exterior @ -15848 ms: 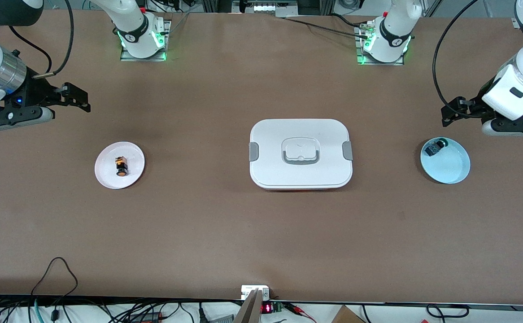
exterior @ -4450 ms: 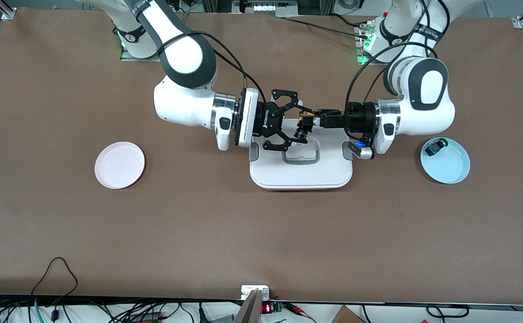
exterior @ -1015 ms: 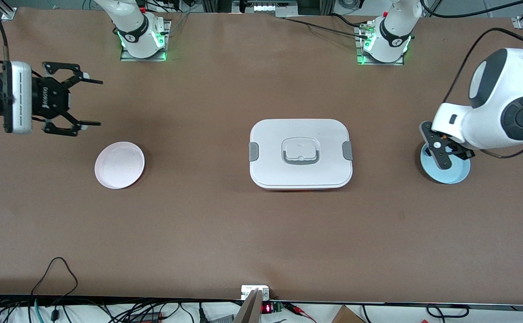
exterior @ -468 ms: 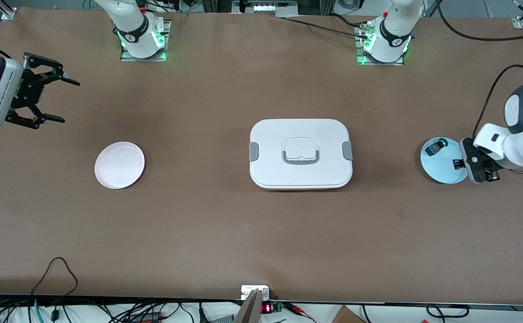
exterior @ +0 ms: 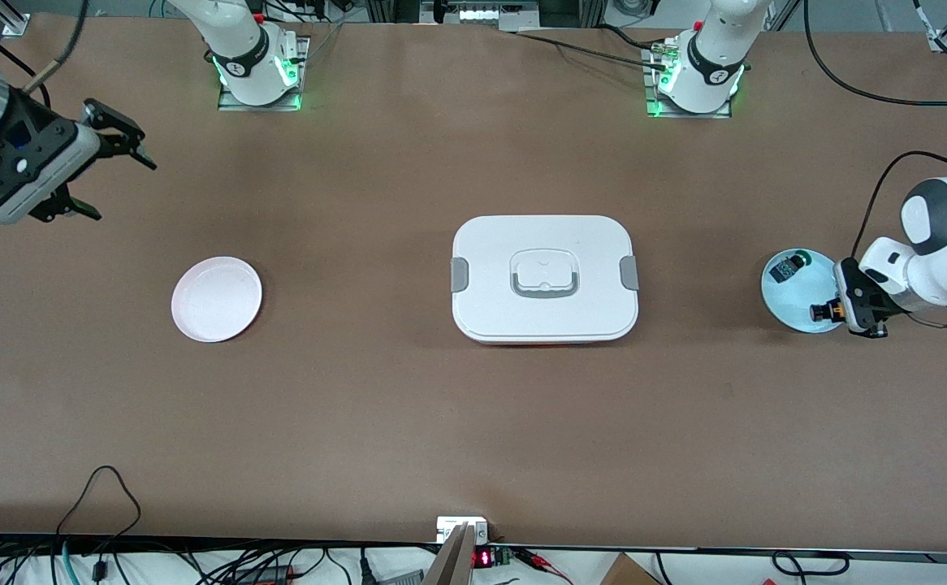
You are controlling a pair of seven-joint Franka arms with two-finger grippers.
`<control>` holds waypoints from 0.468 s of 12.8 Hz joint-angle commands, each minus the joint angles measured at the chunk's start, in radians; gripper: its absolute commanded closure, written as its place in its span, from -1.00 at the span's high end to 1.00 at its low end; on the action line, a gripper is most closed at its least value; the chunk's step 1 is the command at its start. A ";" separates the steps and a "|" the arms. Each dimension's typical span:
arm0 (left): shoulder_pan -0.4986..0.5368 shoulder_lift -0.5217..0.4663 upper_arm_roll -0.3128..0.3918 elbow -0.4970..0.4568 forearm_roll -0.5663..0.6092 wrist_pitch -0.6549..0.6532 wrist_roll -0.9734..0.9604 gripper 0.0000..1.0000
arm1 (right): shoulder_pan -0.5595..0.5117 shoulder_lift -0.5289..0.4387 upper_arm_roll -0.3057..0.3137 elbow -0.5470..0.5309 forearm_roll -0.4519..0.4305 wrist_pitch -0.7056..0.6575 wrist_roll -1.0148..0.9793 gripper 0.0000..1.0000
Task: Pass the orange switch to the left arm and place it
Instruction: 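Carry the orange switch with the left gripper to the blue plate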
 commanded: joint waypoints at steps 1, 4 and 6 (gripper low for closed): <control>0.030 0.041 -0.014 -0.010 0.044 0.039 0.019 -0.46 | 0.009 -0.058 -0.033 -0.123 -0.040 0.146 0.052 1.00; 0.052 0.090 -0.016 -0.013 0.074 0.065 0.019 -0.43 | 0.058 -0.070 -0.107 -0.237 -0.084 0.304 0.054 1.00; 0.066 0.100 -0.017 -0.011 0.072 0.038 0.008 -0.12 | 0.053 -0.072 -0.112 -0.264 -0.080 0.300 0.059 1.00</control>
